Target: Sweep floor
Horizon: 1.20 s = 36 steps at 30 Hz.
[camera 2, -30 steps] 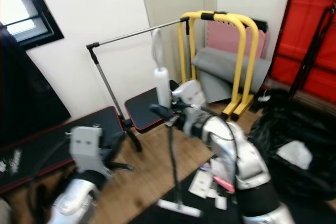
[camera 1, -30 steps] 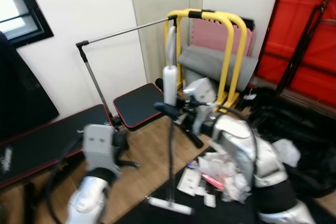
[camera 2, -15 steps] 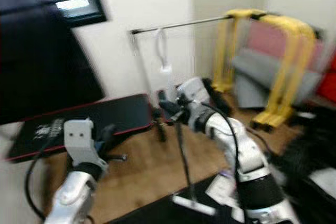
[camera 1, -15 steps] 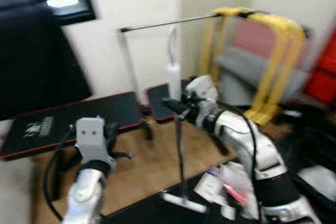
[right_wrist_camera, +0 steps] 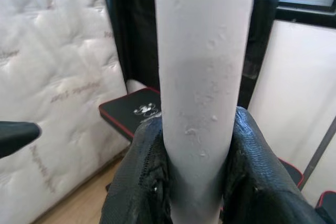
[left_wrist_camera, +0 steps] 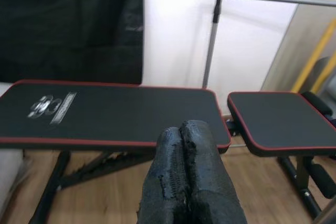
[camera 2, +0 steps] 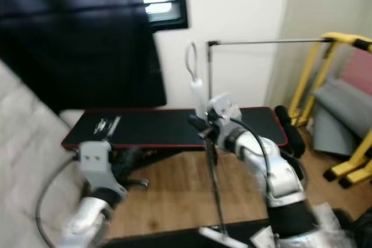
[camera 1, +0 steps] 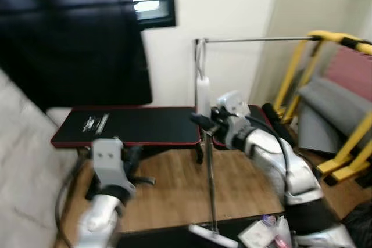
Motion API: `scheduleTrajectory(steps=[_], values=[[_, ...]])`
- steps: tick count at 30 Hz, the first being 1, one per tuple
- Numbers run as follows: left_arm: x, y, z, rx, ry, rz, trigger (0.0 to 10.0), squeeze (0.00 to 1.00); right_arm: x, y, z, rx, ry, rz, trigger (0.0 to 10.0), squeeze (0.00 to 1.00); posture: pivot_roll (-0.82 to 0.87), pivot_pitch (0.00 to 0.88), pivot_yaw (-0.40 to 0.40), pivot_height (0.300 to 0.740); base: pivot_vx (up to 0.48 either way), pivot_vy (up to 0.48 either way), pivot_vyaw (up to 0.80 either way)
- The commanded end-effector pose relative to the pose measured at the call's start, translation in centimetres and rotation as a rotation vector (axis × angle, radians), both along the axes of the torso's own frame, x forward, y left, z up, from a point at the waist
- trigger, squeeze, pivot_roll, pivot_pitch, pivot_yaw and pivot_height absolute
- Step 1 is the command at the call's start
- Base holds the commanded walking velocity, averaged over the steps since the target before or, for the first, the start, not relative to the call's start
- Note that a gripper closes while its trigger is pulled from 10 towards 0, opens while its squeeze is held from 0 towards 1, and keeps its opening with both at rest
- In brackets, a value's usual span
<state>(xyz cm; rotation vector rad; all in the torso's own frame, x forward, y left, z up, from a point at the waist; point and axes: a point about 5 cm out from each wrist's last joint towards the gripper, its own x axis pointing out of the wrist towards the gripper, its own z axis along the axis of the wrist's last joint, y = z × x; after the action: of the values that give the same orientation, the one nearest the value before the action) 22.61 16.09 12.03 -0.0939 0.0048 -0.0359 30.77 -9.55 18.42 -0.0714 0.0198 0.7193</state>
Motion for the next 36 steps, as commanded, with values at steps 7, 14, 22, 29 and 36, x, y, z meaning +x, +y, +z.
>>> scheduleTrajectory(steps=[7,14,22,29,36], values=[[0.4,-0.9,0.3,-0.017,-0.021,-0.035,10.0,0.0,0.5,-0.9,0.8,0.013,-0.037,-0.053,10.0,0.0,-0.03,0.0,-0.065,0.74,0.292,0.0,0.0],[0.5,-0.9,0.3,-0.01,-0.02,-0.043,10.0,0.0,1.4,-1.3,0.8,0.021,-0.029,-0.148,10.0,0.0,-0.02,0.0,-0.048,0.74,0.295,0.0,0.0],[0.4,-1.0,0.4,-0.012,-0.016,-0.062,10.0,0.0,2.3,-2.0,0.4,0.009,-0.011,-0.26,10.0,0.0,-0.02,0.013,-0.035,0.74,0.294,0.0,0.0],[0.0,-1.2,0.5,-0.01,-0.017,-0.071,10.0,0.0,3.1,-1.5,0.4,0.02,-0.014,-0.293,10.0,0.0,-0.01,0.028,-0.037,0.74,0.294,0.0,0.0],[-0.9,-1.5,0.8,-0.014,-0.012,-0.079,10.0,0.0,4.2,-0.9,0.9,0.036,-0.005,-0.328,10.0,0.0,0.0,0.065,-0.043,0.74,0.295,0.0,0.0]])
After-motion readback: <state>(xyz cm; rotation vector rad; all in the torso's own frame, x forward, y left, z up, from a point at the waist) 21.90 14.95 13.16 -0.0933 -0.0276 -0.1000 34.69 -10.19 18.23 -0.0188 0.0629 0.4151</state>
